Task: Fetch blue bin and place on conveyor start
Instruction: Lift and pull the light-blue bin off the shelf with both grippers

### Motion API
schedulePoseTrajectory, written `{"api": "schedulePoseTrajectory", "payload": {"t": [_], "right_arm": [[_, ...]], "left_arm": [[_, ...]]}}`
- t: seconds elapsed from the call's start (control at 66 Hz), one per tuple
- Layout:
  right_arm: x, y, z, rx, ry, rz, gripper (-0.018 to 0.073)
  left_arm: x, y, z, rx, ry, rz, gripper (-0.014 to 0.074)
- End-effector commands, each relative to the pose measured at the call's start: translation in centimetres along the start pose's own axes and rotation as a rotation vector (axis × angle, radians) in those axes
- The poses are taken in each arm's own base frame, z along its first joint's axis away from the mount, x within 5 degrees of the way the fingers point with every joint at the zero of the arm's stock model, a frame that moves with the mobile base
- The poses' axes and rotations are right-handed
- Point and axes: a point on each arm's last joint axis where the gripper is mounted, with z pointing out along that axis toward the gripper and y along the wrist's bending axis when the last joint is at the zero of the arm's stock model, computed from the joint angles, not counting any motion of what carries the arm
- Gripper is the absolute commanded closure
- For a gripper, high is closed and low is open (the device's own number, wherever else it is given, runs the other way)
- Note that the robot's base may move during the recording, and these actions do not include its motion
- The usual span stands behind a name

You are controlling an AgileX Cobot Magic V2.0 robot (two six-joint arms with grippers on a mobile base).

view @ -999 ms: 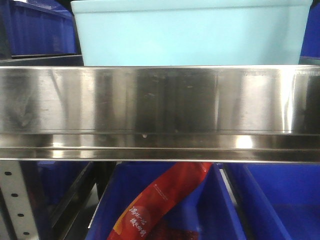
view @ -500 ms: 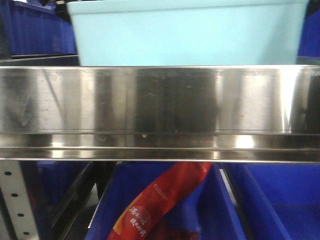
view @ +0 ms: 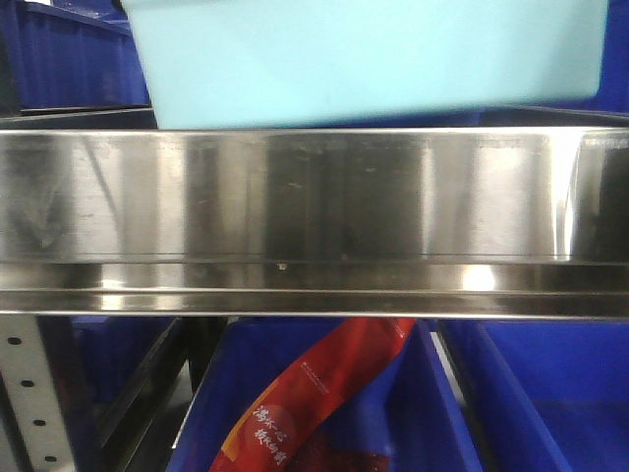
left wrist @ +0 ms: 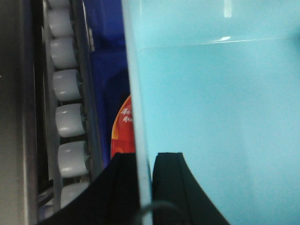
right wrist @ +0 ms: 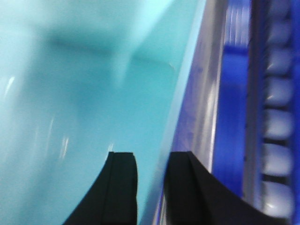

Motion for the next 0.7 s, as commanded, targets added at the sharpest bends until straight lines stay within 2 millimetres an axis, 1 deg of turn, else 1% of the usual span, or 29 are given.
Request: {"api": "schedulePoseTrajectory", "payload": {"t": [0.0,0.061,0.151,0.197,0.288,0.348,0.439,0.545,0.606,0.681], "right_arm": [[-0.4,0.4,-3.7,-0.009,-0.110,0.009,0.0713],[-0.2,0.7,-6.0,-0.015,-0.148,0.003,0.0713],[0.5,0.8,-8.8,-0.018,-0.178,-0.002,0.0713],[0.8,0.9,-10.0,-0.020,-0.187,-0.004,0.0713],[1.7,1.3,-12.0,-0.029,-0.187,-0.014,0.0713],[2.3,1.7,-13.4,-0.040,-0.192,-0.027,0.0713],[3.2,2.9,-14.9,-0.070,-0.200,-0.062,0.0713],[4.3,3.9,-16.0,-0.104,-0.212,-0.098,0.0713],[4.6,4.4,-16.0,-0.116,-0.210,-0.111,0.0713],[4.7,4.5,-15.9,-0.120,-0.220,-0.114,0.0713]], "left_arm": [[-0.1,-1.2,-4.5,0.043,-0.070,0.021,0.0708],[0.1,-1.5,-6.5,0.045,-0.104,0.035,0.0708],[0.5,-1.6,-9.5,0.036,-0.143,0.057,0.0708],[0.9,-1.7,-11.1,0.032,-0.155,0.068,0.0708],[1.7,-1.5,-13.4,0.019,-0.148,0.076,0.0708],[2.0,-1.4,-15.1,0.017,-0.181,0.081,0.0708],[2.4,-1.2,-17.2,0.011,-0.231,0.081,0.0708],[3.0,-0.8,-19.8,0.023,-0.286,0.046,0.0708],[3.4,-0.6,-21.0,0.031,-0.309,0.034,0.0708],[3.9,-0.4,-21.3,0.033,-0.309,0.031,0.0708]]}}
